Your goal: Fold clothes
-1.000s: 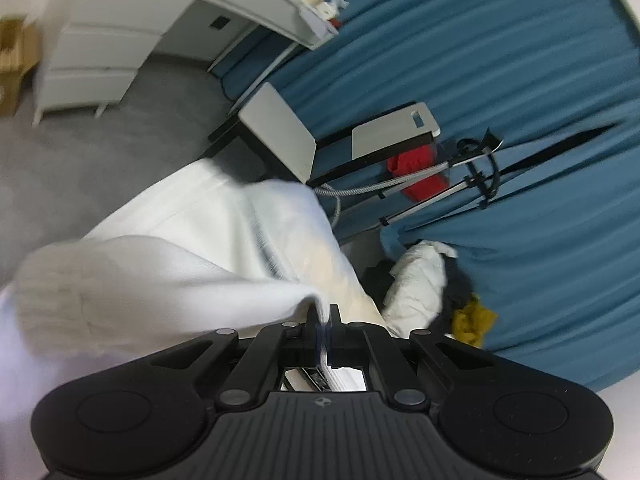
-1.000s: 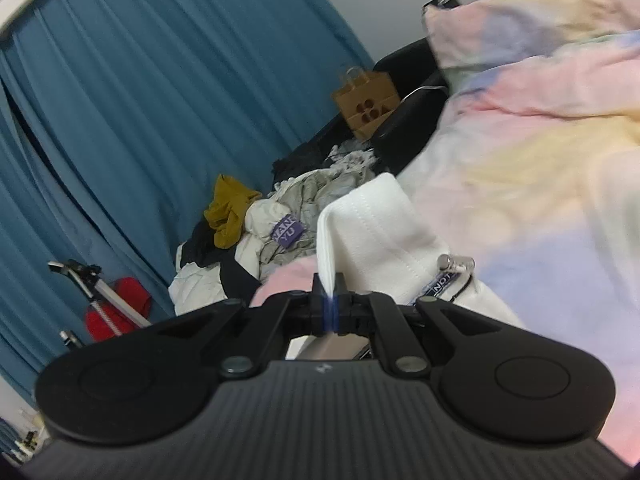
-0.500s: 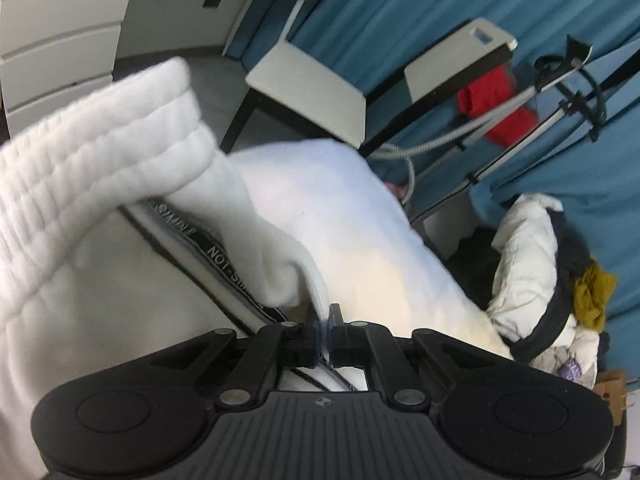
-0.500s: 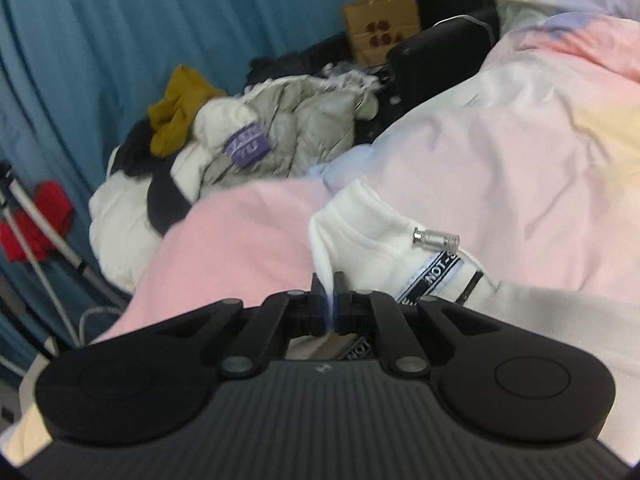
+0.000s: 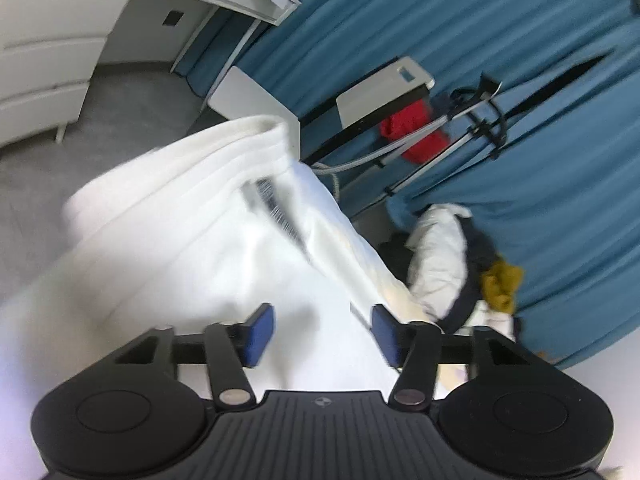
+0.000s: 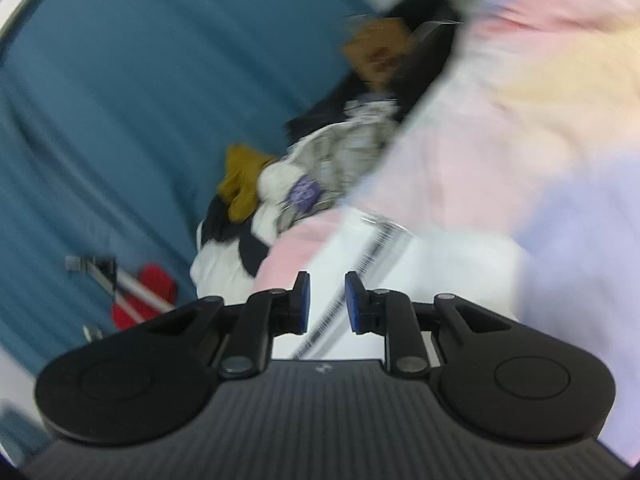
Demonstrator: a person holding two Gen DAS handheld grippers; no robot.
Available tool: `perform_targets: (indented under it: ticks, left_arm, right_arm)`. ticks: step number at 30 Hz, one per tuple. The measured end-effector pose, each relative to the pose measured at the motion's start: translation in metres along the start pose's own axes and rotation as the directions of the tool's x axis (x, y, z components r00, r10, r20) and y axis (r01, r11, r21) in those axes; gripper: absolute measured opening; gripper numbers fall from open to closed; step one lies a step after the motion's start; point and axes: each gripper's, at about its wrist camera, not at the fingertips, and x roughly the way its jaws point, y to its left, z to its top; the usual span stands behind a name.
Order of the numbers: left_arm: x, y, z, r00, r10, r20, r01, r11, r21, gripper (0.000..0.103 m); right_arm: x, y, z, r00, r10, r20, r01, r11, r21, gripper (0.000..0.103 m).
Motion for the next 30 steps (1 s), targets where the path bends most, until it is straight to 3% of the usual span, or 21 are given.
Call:
perform_targets:
  ticks: [1, 4, 6, 8, 10, 11, 12, 14, 18, 20, 21, 22, 24, 25, 28, 30]
  left_arm:
    - [-0.013, 0.01, -0.01, 1.0, -0.006, 0.001, 0.006, 1.0, -0.025, 0.078]
    - [-0.037, 0.041, -0.041, 0.999, -0.04, -0.037, 0.034, 0.987, -0.158, 0.08]
    - [-0.04, 0.058, -0.054, 0.993, -0.065, -0.101, 0.036, 0.963, -0.266, 0.08]
    - [-0.033, 0.069, -0.06, 0.991, -0.07, -0.111, 0.029, 0.941, -0.338, 0.08]
    - [-0.024, 0.079, -0.06, 0.993, -0.074, -0.095, 0.033, 0.925, -0.38, 0.081]
    - [-0.019, 0.084, -0.06, 0.993, -0.076, -0.087, 0.035, 0.916, -0.4, 0.081]
    - [-0.011, 0.087, -0.058, 0.994, -0.076, -0.083, 0.036, 0.911, -0.41, 0.081]
    - [0.003, 0.09, -0.054, 0.995, -0.072, -0.064, 0.038, 0.904, -0.425, 0.081]
    - [0.026, 0.088, -0.038, 0.998, -0.065, 0.024, 0.069, 0.888, -0.455, 0.078]
    - [0.037, 0.086, -0.024, 0.999, -0.033, 0.042, 0.048, 0.893, -0.448, 0.061]
    - [0.044, 0.085, -0.017, 0.999, -0.015, 0.049, 0.035, 0.895, -0.445, 0.046]
    - [0.05, 0.085, -0.009, 0.999, 0.0, 0.045, 0.02, 0.893, -0.449, 0.038]
    - [0.057, 0.083, 0.006, 0.999, 0.025, 0.027, -0.01, 0.891, -0.454, 0.026]
    - [0.056, 0.079, 0.013, 0.999, 0.034, 0.021, -0.021, 0.894, -0.447, 0.019]
    - [0.036, 0.057, 0.029, 0.999, 0.025, 0.031, -0.013, 0.938, -0.345, 0.015]
    - [0.017, 0.051, 0.035, 1.0, 0.011, 0.025, -0.002, 0.949, -0.316, 0.015]
  right_arm:
    - [-0.007, -0.012, -0.008, 1.0, -0.008, -0.011, 0.009, 0.998, 0.068, 0.025]
    - [-0.023, -0.045, -0.033, 0.999, -0.006, -0.052, 0.019, 0.969, 0.247, 0.025]
    - [-0.021, -0.057, -0.044, 0.994, -0.002, -0.11, 0.037, 0.95, 0.311, 0.025]
    - [-0.017, -0.061, -0.049, 0.99, 0.009, -0.14, 0.039, 0.941, 0.336, 0.026]
    - [-0.01, -0.063, -0.053, 0.989, 0.034, -0.145, 0.02, 0.935, 0.354, 0.047]
    - [-0.005, -0.065, -0.055, 0.988, 0.039, -0.15, 0.019, 0.931, 0.364, 0.066]
    - [0.002, -0.067, -0.057, 0.987, 0.043, -0.155, 0.018, 0.929, 0.37, 0.075]
    - [0.017, -0.074, -0.058, 0.985, 0.05, -0.167, 0.015, 0.928, 0.372, 0.076]
    - [0.046, -0.082, -0.054, 0.991, 0.052, -0.123, -0.008, 0.941, 0.337, 0.069]
    - [0.057, -0.083, -0.048, 0.996, 0.03, -0.088, 0.0, 0.944, 0.329, 0.061]
    - [0.061, -0.083, -0.045, 0.997, 0.024, -0.072, 0.001, 0.943, 0.334, 0.058]
    - [0.065, -0.084, -0.042, 0.998, 0.022, -0.057, -0.002, 0.943, 0.334, 0.053]
    - [0.068, -0.083, -0.04, 0.999, -0.01, -0.046, 0.023, 0.957, 0.289, 0.026]
    - [0.068, -0.08, -0.039, 0.999, -0.024, -0.039, 0.034, 0.964, 0.265, 0.023]
    - [0.058, -0.065, -0.035, 0.999, -0.036, -0.002, 0.036, 0.978, 0.204, 0.016]
    - [0.046, -0.05, -0.03, 1.0, -0.018, 0.024, 0.013, 0.985, 0.171, 0.015]
